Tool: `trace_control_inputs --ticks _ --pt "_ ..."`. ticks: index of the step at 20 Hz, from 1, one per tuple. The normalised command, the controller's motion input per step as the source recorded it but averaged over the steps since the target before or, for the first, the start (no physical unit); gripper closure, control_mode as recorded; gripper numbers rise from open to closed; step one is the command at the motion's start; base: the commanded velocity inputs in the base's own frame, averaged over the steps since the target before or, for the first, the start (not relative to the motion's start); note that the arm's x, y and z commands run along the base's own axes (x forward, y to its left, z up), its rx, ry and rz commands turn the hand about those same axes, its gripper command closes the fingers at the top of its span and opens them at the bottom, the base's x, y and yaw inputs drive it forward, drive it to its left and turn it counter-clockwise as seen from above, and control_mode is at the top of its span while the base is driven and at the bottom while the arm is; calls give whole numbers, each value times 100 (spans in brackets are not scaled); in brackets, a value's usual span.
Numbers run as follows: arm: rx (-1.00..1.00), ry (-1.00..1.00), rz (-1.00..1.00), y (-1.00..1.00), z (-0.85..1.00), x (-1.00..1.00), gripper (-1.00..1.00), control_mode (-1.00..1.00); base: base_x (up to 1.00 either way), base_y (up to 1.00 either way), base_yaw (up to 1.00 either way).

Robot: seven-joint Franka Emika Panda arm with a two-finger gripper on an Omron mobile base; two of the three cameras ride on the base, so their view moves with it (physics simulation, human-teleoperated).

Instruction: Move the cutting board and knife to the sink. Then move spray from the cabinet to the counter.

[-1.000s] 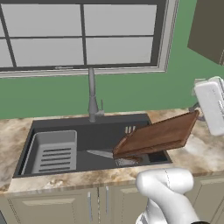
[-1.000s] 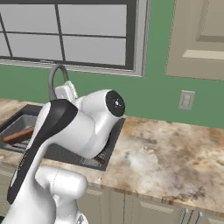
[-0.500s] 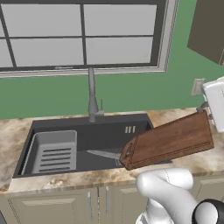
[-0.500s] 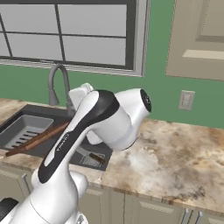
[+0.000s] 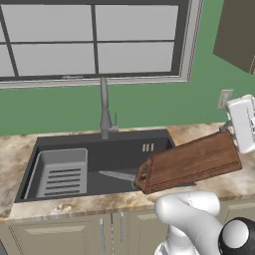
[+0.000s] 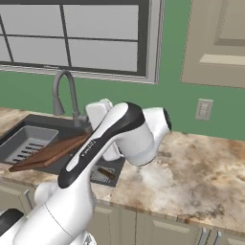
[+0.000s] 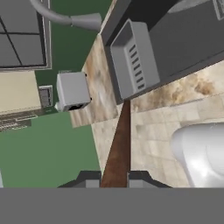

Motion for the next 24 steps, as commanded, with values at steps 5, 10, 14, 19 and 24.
trace_control_inputs --ticks 5,10,14,19,24 --pt "11 3 0 0 -16 53 100 -100 0 0 0" --pt "4 1 0 0 -30 29 100 -100 0 0 0" --pt "0 -12 0 0 -19 11 100 -100 0 0 0" --pt "0 -3 1 0 -6 8 100 -100 0 0 0" --pt "0 -3 5 0 -10 0 100 -100 0 0 0"
